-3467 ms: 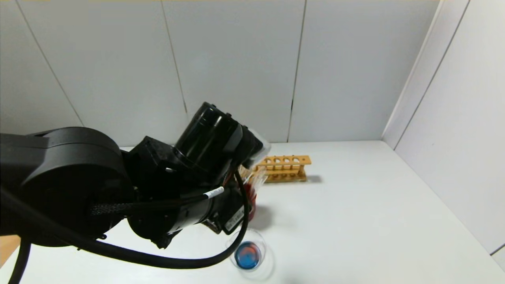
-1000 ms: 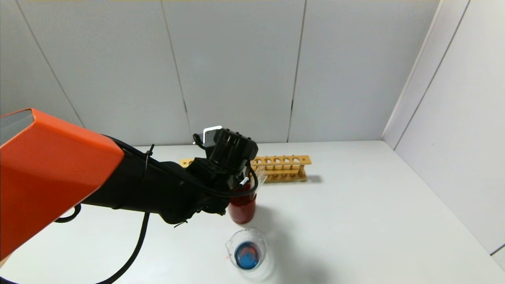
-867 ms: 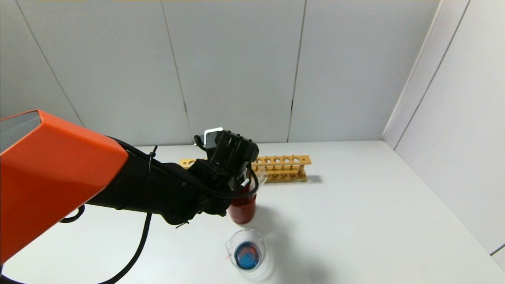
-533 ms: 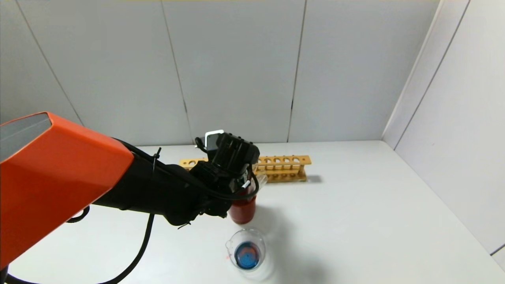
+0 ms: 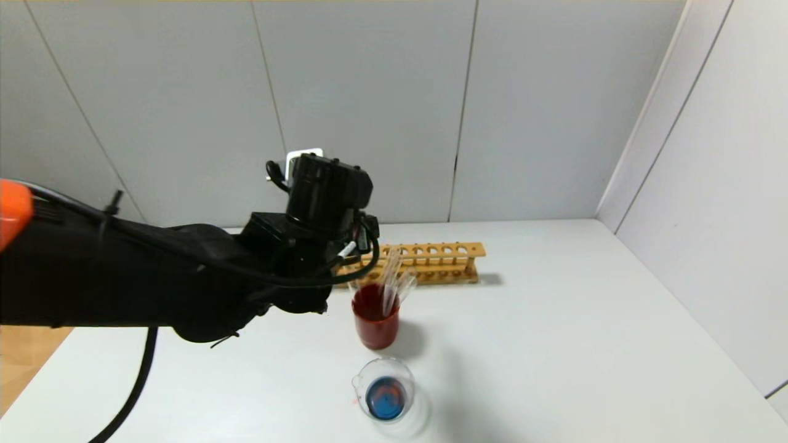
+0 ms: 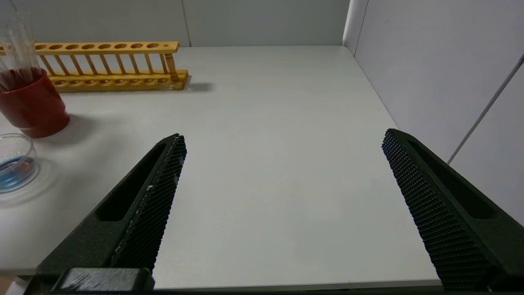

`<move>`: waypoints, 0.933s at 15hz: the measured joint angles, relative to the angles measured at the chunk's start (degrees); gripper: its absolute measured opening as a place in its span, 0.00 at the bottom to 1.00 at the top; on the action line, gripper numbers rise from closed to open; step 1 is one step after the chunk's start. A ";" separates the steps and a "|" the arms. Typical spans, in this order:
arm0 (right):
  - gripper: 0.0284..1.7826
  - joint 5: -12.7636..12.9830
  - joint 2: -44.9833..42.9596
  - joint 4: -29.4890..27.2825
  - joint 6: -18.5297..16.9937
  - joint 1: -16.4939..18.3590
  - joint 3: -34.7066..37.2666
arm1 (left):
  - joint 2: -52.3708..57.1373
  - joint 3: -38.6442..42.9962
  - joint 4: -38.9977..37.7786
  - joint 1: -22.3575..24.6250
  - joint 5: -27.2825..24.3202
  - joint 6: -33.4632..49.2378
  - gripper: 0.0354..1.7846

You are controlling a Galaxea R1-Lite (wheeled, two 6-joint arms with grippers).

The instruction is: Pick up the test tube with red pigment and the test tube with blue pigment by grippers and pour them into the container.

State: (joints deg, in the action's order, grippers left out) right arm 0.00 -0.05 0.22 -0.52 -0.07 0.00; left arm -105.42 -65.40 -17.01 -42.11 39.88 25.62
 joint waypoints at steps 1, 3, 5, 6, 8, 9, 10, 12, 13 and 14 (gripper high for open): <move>0.98 0.00 0.00 0.02 0.01 0.00 0.00 | 2.36 0.11 0.30 0.16 0.52 -2.56 0.98; 0.98 0.00 0.00 0.02 0.01 -0.02 0.00 | 7.69 0.16 1.28 1.90 0.76 -8.59 0.98; 0.98 0.00 0.00 0.02 0.01 0.00 0.00 | 14.08 0.46 2.35 5.36 0.52 -16.15 0.98; 0.98 0.00 0.00 0.00 0.01 0.00 0.00 | 17.49 0.96 3.71 8.09 0.39 -20.36 0.98; 0.98 0.00 0.00 0.02 0.00 0.00 0.00 | 23.83 1.88 8.22 14.08 -0.44 -27.11 0.98; 0.98 0.00 0.00 0.02 0.00 0.00 0.00 | 26.76 2.17 11.14 17.52 -1.68 -29.04 0.98; 0.98 0.00 0.00 0.02 -0.02 0.00 0.00 | 30.15 2.50 14.48 21.19 -3.30 -29.87 0.98; 0.98 0.00 0.00 0.00 0.01 0.00 0.00 | 37.10 3.72 21.16 26.92 -6.45 -30.16 0.98; 0.98 0.00 0.00 0.02 0.04 0.00 0.00 | 40.92 4.55 24.39 29.07 -8.37 -30.17 0.98; 0.98 0.00 0.00 0.00 0.01 0.00 0.00 | 45.37 5.64 27.75 31.11 -10.93 -30.22 0.98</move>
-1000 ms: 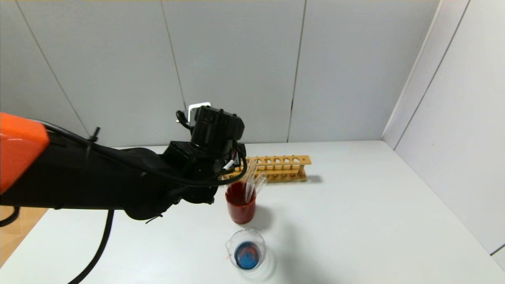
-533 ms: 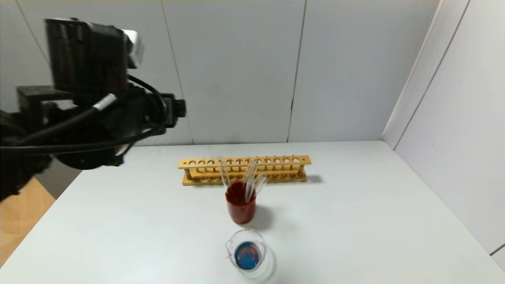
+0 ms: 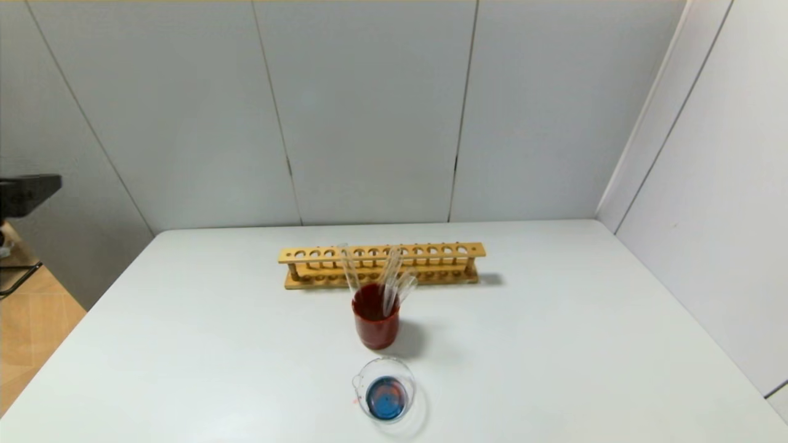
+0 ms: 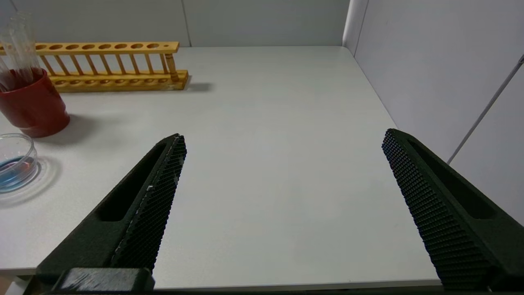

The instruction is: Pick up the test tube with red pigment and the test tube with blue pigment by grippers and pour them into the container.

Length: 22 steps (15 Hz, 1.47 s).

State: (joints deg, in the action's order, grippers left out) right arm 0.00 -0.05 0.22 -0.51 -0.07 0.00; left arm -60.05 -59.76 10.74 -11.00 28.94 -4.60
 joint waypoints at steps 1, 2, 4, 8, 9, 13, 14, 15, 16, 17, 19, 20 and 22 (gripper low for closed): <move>0.98 0.00 0.00 0.02 0.00 0.00 0.00 | 4.46 1.39 2.56 1.61 -2.60 -0.11 0.98; 0.98 0.00 0.00 0.02 -0.01 0.00 0.00 | 9.17 3.32 4.50 3.01 -5.16 -0.22 0.98; 0.98 0.00 0.00 0.02 0.00 0.00 0.00 | 19.07 8.44 6.81 6.56 -9.46 -0.35 0.98; 0.98 0.00 0.00 0.02 0.00 0.00 0.00 | 36.55 18.18 8.41 10.58 -15.19 -1.05 0.98; 0.98 0.00 0.00 0.02 0.00 0.00 0.00 | 40.57 20.57 8.33 10.84 -17.76 -1.07 0.98; 0.98 0.00 0.00 0.02 0.00 0.00 0.00 | 53.77 34.54 2.62 11.11 -26.42 -0.66 0.98; 0.98 0.00 0.00 0.02 -0.01 -0.02 0.00 | 55.70 38.16 0.59 11.13 -27.15 -0.44 0.98; 0.98 0.00 0.00 0.02 -0.01 0.00 0.00 | 57.11 41.57 -1.99 11.15 -27.58 -0.13 0.98; 0.98 0.00 0.00 0.02 -0.01 0.00 0.00 | 58.19 45.40 -4.73 11.18 -27.79 0.11 0.98; 0.98 0.00 0.00 0.02 0.00 0.00 0.00 | 58.87 49.26 -6.97 11.20 -27.95 0.16 0.98; 0.98 0.00 0.00 0.00 0.02 0.02 0.00 | 59.72 56.49 -10.84 11.20 -28.32 0.33 0.98; 0.98 0.00 0.00 0.02 0.02 0.02 0.00 | 59.94 58.09 -11.07 11.20 -28.72 0.50 0.98; 0.98 0.00 0.00 0.00 0.00 -0.02 0.00 | 60.10 59.34 -10.95 11.18 -29.29 0.68 0.98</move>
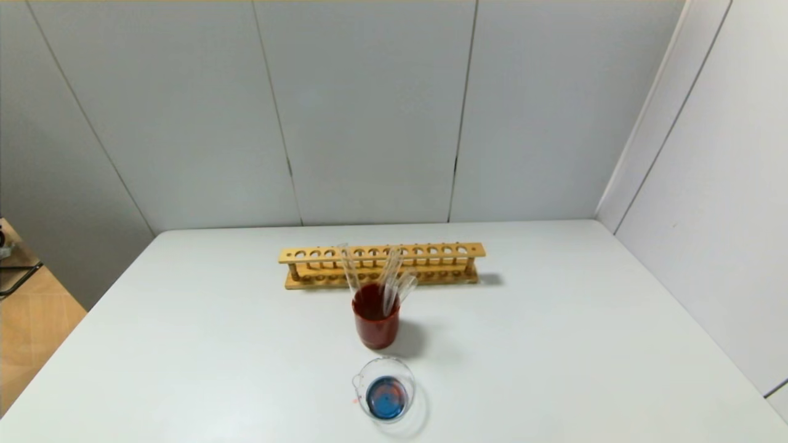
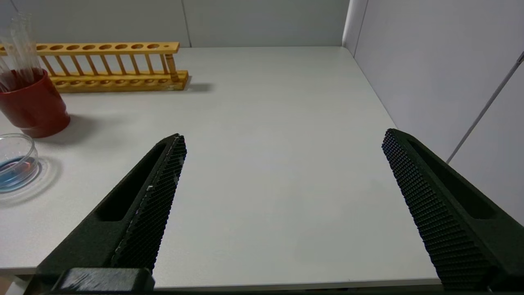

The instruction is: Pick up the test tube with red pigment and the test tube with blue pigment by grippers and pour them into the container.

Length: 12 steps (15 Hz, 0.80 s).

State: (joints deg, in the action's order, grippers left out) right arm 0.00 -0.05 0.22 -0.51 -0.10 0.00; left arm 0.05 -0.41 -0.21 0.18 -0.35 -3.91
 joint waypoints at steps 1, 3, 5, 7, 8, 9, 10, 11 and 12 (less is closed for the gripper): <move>0.98 0.00 0.00 0.02 0.00 0.00 0.00 | 0.05 0.20 0.00 0.00 -0.13 0.28 0.98; 0.98 0.00 0.00 0.02 0.00 0.02 0.00 | 0.06 0.34 -0.10 -0.02 0.13 3.34 0.98; 0.98 0.02 0.00 -0.27 0.16 0.02 -0.02 | 0.06 0.39 -0.10 -0.02 0.22 4.13 0.98; 0.98 0.00 0.00 -0.09 0.00 0.02 -0.07 | 0.09 0.41 -0.10 0.00 0.28 4.32 0.98; 0.98 0.00 0.00 -0.09 -0.04 0.05 -0.07 | 0.06 0.41 -0.12 0.00 0.28 4.33 0.98; 0.98 0.00 0.00 -0.06 -0.06 0.02 -0.07 | 0.06 0.41 -0.10 0.00 0.26 4.33 0.98; 0.98 0.00 0.00 -0.01 -0.04 0.02 -0.07 | 0.06 0.41 -0.10 -0.02 0.24 4.33 0.98; 0.98 0.00 0.00 -0.04 -0.06 0.02 -0.05 | 0.06 0.41 -0.12 -0.02 0.26 4.33 0.98; 0.98 0.00 0.00 -0.01 -0.09 0.02 0.00 | 0.06 0.41 -0.12 -0.02 0.26 4.33 0.98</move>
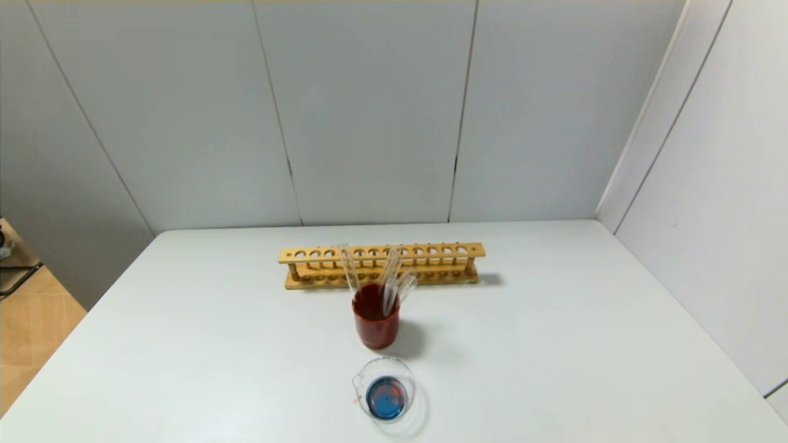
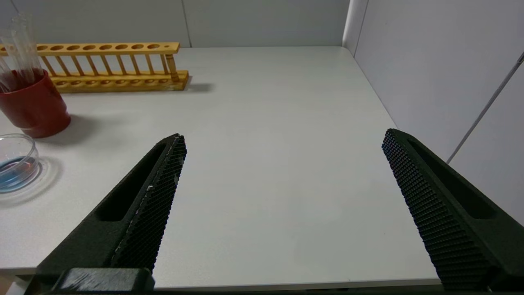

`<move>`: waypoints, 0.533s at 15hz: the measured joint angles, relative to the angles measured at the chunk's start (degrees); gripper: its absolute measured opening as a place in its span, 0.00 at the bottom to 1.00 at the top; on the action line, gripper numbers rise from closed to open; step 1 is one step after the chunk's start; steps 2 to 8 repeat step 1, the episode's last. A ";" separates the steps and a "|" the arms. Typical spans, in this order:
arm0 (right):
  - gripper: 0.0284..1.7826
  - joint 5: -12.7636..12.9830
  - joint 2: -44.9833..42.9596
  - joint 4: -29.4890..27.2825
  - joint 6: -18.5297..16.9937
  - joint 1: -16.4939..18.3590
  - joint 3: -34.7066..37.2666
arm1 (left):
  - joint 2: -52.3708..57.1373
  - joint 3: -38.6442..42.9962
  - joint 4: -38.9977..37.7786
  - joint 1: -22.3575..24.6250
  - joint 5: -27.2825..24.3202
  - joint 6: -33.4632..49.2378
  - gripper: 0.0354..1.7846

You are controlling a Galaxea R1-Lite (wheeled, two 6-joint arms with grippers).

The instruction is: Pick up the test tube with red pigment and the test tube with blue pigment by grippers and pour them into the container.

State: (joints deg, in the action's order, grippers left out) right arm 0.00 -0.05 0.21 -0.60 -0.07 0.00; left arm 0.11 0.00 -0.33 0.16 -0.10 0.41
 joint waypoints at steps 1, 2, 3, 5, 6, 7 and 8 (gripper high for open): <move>0.98 0.00 0.00 0.00 0.00 0.00 0.00 | 0.00 0.00 0.02 0.00 0.00 -0.01 0.98; 0.98 0.00 0.00 0.00 0.00 0.00 0.00 | 0.00 0.00 0.02 0.00 0.00 -0.01 0.98; 0.98 0.00 0.00 0.00 0.00 0.00 0.00 | 0.00 0.00 0.02 0.00 0.00 -0.01 0.98; 0.98 0.00 0.00 0.00 0.00 0.00 0.00 | 0.00 0.00 0.02 0.00 0.00 -0.01 0.98; 0.98 0.00 0.00 0.00 0.00 0.00 0.00 | 0.00 0.00 0.02 0.00 0.00 -0.01 0.98; 0.98 0.00 0.00 0.00 0.00 0.00 0.00 | 0.00 0.00 0.02 0.00 0.00 -0.01 0.98; 0.98 0.00 0.00 0.00 0.00 0.00 0.00 | 0.00 0.00 0.02 0.00 0.00 -0.01 0.98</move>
